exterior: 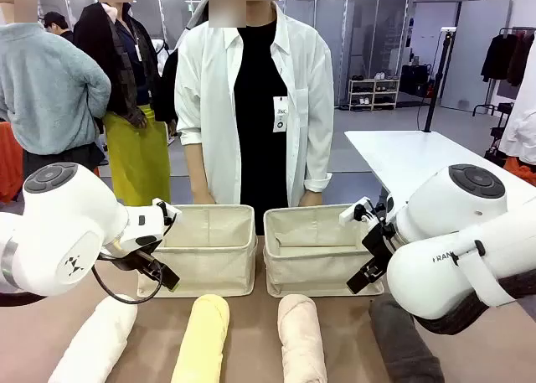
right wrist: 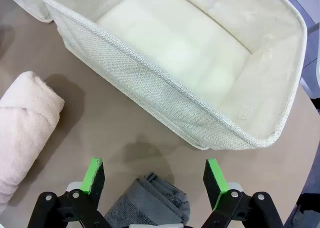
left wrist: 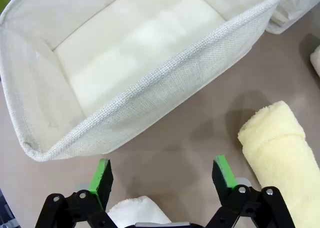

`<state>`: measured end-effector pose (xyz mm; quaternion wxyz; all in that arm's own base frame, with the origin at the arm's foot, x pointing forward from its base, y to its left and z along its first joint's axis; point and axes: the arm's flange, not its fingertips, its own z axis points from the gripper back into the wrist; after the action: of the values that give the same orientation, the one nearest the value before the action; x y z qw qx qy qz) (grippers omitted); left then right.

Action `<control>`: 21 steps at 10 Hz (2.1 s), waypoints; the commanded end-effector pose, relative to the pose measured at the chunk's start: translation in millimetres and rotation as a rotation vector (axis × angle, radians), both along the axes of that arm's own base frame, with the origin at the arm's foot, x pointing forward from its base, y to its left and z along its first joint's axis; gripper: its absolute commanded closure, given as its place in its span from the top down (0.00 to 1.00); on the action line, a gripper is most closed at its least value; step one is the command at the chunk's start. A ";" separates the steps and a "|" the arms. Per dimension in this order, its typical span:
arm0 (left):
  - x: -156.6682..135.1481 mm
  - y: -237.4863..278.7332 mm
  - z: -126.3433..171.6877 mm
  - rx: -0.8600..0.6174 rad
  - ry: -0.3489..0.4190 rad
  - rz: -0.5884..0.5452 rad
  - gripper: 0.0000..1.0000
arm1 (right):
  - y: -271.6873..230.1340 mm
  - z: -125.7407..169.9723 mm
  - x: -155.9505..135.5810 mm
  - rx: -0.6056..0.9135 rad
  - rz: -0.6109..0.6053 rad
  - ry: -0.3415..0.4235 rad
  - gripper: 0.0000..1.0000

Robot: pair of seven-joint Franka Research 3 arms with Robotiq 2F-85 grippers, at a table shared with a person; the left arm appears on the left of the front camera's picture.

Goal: Divide the towels into two baskets.
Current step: Pick up one hotel-folded towel and place it in the Fabric basket indicated by the person.

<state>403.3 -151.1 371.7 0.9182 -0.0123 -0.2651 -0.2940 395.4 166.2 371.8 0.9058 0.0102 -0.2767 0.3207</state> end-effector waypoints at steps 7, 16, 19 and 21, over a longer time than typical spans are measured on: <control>-0.1 -0.2 0.0 0.000 0.000 0.000 1.00 | 0.0 0.0 0.0 0.000 0.000 0.000 1.00; -5.0 22.3 34.9 -0.025 0.097 -0.006 1.00 | -14.9 39.3 -4.9 0.078 0.048 0.048 1.00; -17.7 60.6 71.2 -0.215 0.251 -0.091 1.00 | -59.1 73.4 -13.2 0.295 0.116 0.170 1.00; -21.2 108.1 76.0 -0.470 0.375 -0.191 1.00 | -109.6 77.4 -15.2 0.515 0.131 0.246 1.00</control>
<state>375.1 -74.9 448.5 0.9010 -0.2403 -0.1836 -0.3110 371.6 86.5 454.5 0.8821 0.2497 -0.2492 0.3121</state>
